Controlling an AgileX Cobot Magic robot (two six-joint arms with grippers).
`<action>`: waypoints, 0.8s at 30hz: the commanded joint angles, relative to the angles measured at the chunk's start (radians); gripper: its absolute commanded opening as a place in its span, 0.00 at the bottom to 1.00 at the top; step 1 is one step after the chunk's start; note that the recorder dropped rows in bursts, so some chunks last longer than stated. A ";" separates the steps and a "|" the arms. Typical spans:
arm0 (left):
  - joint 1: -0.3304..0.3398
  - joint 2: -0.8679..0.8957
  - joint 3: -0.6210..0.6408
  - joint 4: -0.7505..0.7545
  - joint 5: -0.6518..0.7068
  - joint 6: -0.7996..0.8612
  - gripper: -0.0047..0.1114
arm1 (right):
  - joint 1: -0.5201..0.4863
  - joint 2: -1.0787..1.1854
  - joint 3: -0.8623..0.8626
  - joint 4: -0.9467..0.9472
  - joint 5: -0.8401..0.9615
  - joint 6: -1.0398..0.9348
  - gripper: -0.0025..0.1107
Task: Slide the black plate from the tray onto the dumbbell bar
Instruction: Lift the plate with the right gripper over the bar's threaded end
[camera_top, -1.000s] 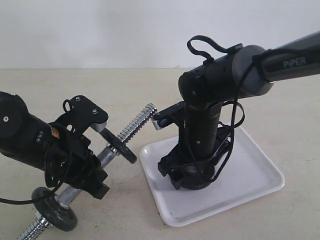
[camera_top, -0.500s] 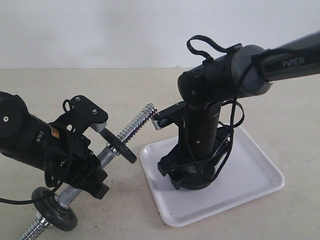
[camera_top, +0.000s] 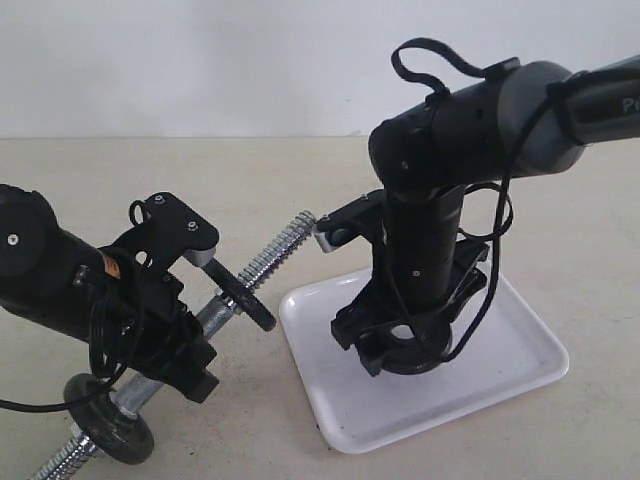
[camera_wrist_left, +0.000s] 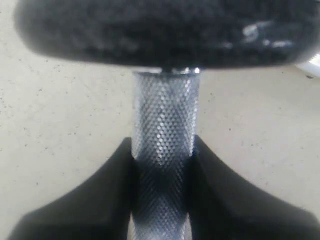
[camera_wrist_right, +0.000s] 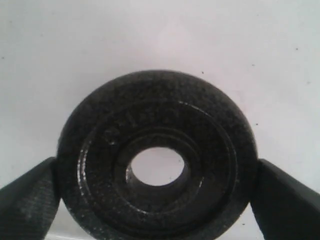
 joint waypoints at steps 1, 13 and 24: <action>-0.004 -0.051 -0.005 -0.018 -0.113 0.020 0.08 | -0.001 -0.076 -0.004 -0.009 0.039 -0.008 0.02; -0.004 -0.051 0.006 -0.018 -0.115 0.020 0.08 | -0.001 -0.259 -0.004 -0.009 0.046 -0.012 0.02; -0.007 -0.099 0.006 -0.031 -0.087 0.047 0.08 | -0.001 -0.365 -0.007 0.012 -0.074 -0.012 0.02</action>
